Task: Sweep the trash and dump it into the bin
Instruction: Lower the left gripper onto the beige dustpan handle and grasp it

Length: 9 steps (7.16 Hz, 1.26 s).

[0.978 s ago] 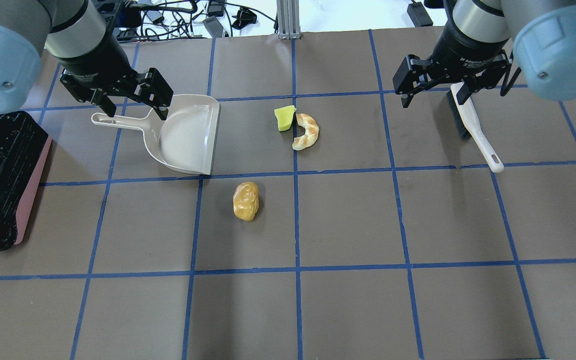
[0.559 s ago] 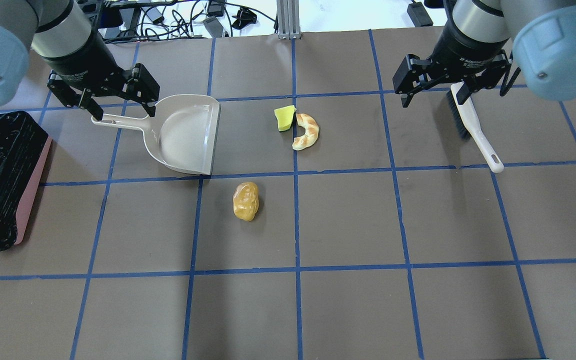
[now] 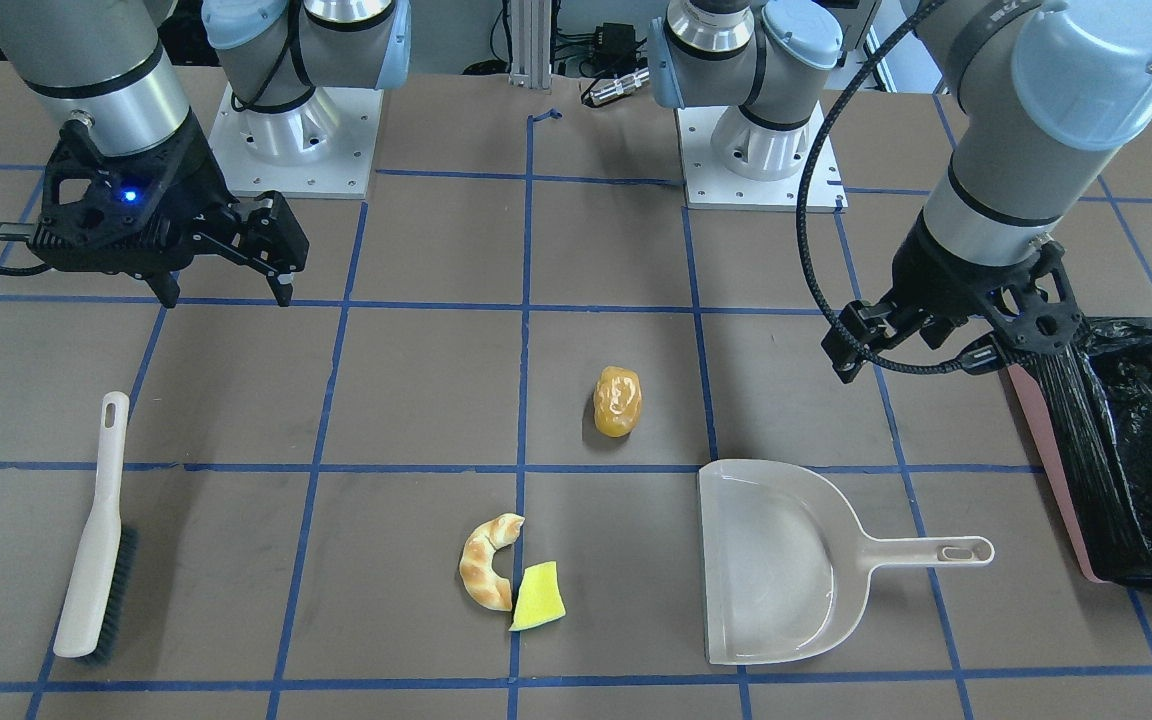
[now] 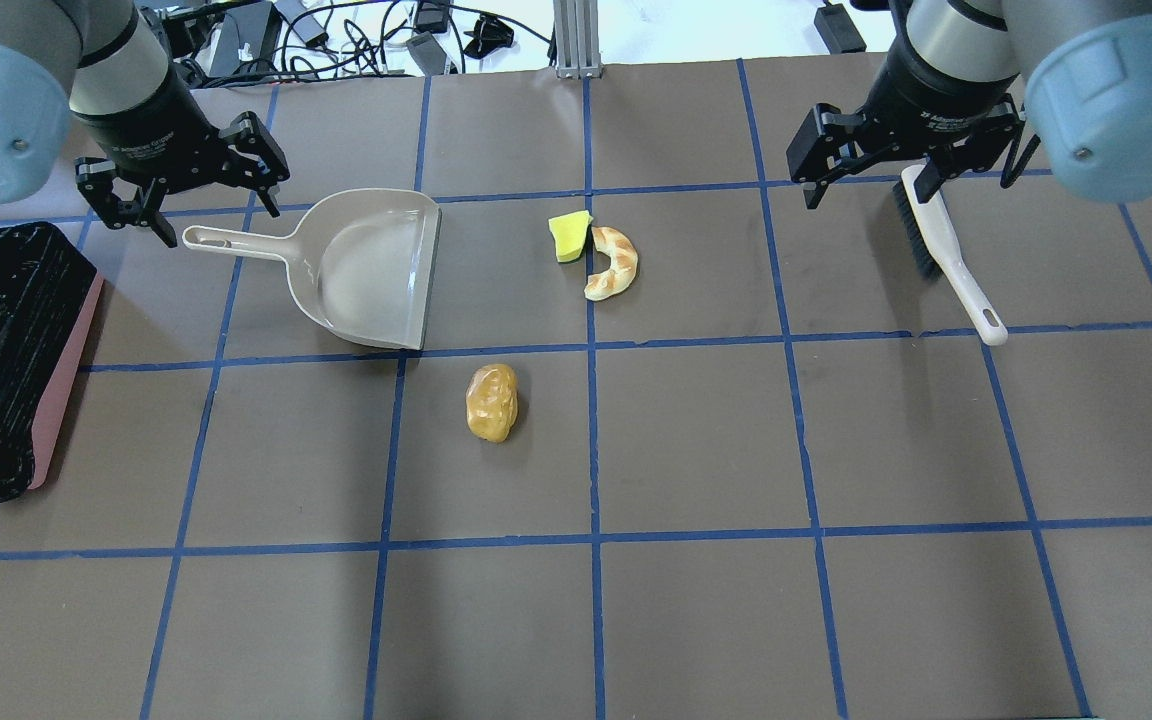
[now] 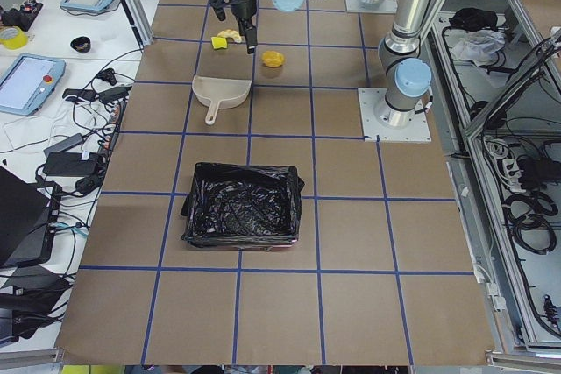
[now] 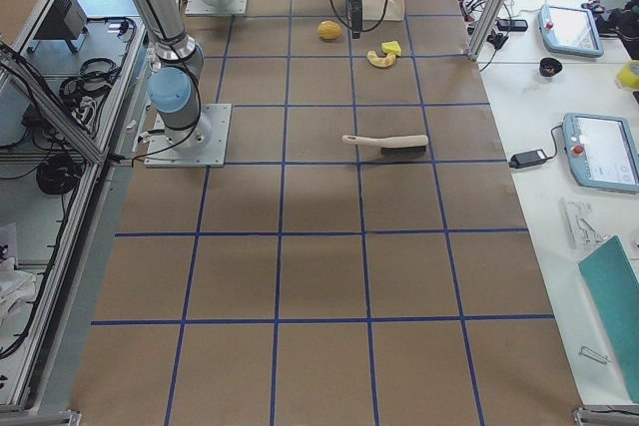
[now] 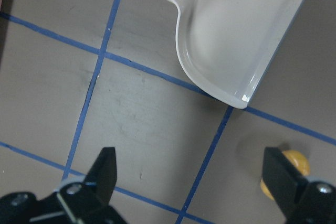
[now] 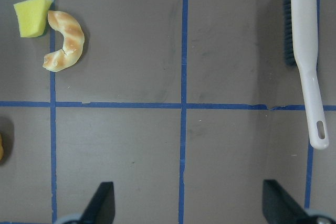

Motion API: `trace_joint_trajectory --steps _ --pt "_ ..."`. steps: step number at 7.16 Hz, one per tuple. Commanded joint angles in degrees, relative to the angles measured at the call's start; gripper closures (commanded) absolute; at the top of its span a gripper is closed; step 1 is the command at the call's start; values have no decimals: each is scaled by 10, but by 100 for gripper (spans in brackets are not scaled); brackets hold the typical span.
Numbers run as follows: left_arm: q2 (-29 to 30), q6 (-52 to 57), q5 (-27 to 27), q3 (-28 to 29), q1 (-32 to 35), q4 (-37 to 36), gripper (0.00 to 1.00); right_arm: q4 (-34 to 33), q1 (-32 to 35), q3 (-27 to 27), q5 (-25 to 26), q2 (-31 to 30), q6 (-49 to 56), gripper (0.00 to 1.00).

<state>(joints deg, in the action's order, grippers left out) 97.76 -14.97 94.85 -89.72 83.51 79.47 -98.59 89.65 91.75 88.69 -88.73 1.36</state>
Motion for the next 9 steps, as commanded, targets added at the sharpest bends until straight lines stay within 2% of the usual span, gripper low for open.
trace_joint_trajectory --steps 1,4,7,9 --pt "36 -101 6 4 -14 -48 0 2 1 0 -3 0 0 0" --pt "97 -316 7 40 -25 -95 0 2 1 10 -3 -1 0 0" --pt "160 -471 15 67 -26 -150 3 2 1 18 6 -6 -1 0" --pt "184 -552 30 72 -39 -152 7 0 -22 18 14 -4 73 0"
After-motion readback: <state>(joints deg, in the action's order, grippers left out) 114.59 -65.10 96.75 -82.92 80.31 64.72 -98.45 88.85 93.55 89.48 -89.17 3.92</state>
